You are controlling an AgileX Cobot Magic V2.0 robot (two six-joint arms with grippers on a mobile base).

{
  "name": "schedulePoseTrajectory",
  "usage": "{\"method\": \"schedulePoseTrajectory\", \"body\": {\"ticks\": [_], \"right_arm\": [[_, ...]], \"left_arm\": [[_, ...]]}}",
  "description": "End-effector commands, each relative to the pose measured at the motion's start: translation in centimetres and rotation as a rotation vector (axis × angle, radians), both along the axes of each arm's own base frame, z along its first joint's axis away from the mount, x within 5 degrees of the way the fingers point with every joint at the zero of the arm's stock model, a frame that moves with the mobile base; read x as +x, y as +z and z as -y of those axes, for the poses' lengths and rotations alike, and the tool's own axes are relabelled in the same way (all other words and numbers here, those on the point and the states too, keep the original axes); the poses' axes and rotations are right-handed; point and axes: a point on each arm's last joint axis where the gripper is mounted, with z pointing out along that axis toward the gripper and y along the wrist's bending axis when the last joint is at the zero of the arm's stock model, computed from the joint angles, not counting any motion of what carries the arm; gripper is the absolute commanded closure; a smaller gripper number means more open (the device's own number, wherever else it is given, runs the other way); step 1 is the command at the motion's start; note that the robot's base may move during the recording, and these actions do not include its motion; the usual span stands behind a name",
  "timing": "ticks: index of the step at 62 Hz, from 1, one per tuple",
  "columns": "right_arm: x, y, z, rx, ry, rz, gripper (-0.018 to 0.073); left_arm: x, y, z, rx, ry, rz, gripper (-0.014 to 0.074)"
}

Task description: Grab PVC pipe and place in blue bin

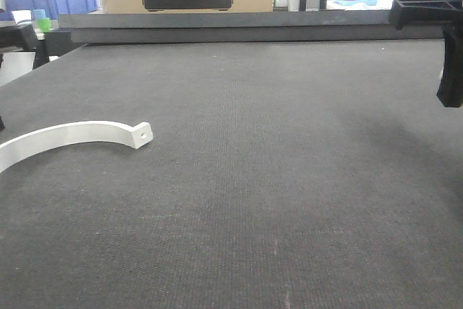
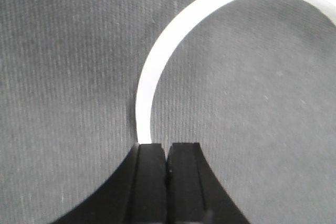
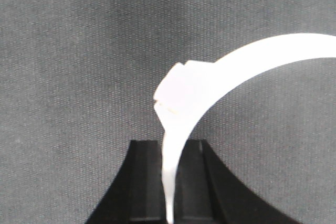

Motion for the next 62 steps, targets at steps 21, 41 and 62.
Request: {"method": "schedulePoseTrajectory", "body": {"ticks": [21, 41, 62], "right_arm": [[0.0, 0.4, 0.1, -0.011, 0.009, 0.018, 0.0728], [0.0, 0.3, 0.1, -0.01, 0.009, 0.02, 0.0728], [0.1, 0.3, 0.1, -0.008, 0.009, 0.026, 0.0728]], "left_arm": [[1.1, -1.4, -0.3, 0.063, -0.028, 0.012, 0.0479], [1.8, -3.5, -0.1, 0.058, -0.024, -0.033, 0.0339], [2.0, -4.8, -0.1, 0.061, -0.025, -0.082, 0.0364]]}}
